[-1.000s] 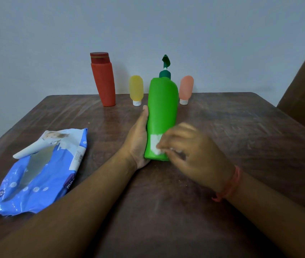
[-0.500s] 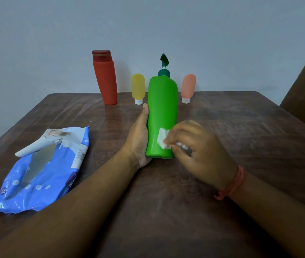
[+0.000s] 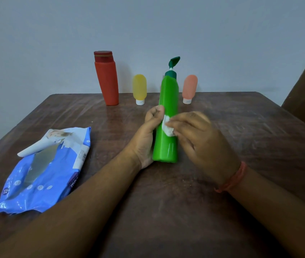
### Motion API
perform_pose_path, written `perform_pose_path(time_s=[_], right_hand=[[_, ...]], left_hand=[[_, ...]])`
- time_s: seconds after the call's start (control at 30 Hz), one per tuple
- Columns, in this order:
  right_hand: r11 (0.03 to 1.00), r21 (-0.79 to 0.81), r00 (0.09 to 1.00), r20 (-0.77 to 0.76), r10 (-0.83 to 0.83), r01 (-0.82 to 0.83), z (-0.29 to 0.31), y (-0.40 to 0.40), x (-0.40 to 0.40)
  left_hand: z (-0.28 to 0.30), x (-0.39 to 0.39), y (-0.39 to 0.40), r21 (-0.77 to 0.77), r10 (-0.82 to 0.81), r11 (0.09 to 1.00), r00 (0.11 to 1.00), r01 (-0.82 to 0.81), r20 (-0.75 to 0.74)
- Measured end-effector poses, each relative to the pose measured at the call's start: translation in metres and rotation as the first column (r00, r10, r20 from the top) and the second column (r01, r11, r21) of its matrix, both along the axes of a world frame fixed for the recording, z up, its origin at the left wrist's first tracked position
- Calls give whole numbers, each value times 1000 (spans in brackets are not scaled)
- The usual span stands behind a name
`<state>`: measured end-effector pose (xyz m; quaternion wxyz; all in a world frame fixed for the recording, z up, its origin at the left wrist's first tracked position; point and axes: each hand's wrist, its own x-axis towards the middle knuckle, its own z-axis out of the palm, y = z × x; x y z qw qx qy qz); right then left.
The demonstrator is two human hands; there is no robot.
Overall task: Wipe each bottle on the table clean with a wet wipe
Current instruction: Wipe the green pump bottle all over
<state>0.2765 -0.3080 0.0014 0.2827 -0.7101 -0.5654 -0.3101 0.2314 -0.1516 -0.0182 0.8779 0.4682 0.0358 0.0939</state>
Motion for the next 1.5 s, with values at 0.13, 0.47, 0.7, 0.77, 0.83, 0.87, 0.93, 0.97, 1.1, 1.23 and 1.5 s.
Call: perform_pose_path(time_s=[0.13, 0.47, 0.7, 0.77, 0.83, 0.87, 0.93, 0.97, 1.1, 1.23, 1.5], right_hand=[[986, -116, 990, 57, 129, -122, -2, -6, -9], [958, -269, 977, 156, 146, -100, 3, -3, -25], [971, -210, 992, 36, 121, -111, 3, -8, -17], [958, -237, 984, 44, 175, -160, 4, -10, -18], [984, -160, 995, 37, 89, -82, 5, -6, -11], [991, -129, 998, 27, 48, -44, 6, -4, -10], [985, -162, 997, 20, 68, -64, 3, -4, -13], [972, -203, 992, 19, 128, -121, -1, -7, -16], [969, -204, 986, 63, 154, -139, -3, -7, -14], [971, -197, 987, 61, 148, -133, -3, -5, -15], [983, -157, 993, 53, 102, -93, -3, -4, -9]], left_hand=[[2, -3, 0, -6, -35, 999, 999, 35, 25], [4, -4, -3, 18, 10, 1000, 999, -11, 35], [3, -3, 0, -29, -93, 995, 995, 92, -26], [2, -3, 0, -22, -99, 995, 994, 98, -54], [3, -2, -1, -21, -84, 996, 996, 83, -38], [2, -1, -2, -30, -92, 995, 995, 91, -27], [4, -4, -3, -60, -110, 992, 993, 107, -52], [5, -5, -3, -81, -121, 990, 989, 114, -82], [6, -5, -1, -156, -130, 981, 988, 115, -88], [5, -4, 1, -195, -68, 979, 995, 52, -76], [6, -5, 2, -223, -47, 974, 996, 28, -81]])
